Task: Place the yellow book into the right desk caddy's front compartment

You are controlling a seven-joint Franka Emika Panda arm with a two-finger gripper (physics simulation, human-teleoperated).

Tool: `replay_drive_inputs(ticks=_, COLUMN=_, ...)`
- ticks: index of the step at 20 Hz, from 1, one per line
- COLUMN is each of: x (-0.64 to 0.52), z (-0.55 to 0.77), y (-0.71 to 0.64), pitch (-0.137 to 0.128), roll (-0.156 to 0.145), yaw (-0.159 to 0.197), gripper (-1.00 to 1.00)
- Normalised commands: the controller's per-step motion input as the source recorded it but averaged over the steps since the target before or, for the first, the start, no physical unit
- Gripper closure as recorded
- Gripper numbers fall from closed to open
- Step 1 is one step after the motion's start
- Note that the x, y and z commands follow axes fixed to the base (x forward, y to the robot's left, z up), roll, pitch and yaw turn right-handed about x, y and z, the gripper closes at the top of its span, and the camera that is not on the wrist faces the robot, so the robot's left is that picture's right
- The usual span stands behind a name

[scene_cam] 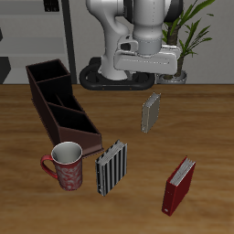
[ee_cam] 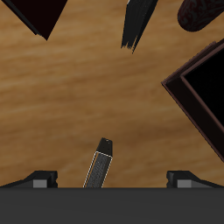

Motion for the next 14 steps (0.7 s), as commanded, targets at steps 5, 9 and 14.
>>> replay_drive_inputs(ticks=5, x=-0.09, z=-0.32, y=0.26, pitch=0.003, roll=0.027, yaw=-0.028, gripper=-1.0)
replay_drive_inputs(ticks=9, x=-0.01, z=-0.21, y=0.1, pitch=0.013, roll=0.001, yaw=-0.054, gripper=-1.0)
replay_drive_inputs(ticks=14, x=-0.01, z=-0.22, y=-0.01, pitch=0.012, roll=0.011, yaw=-0.039, gripper=-1.0)
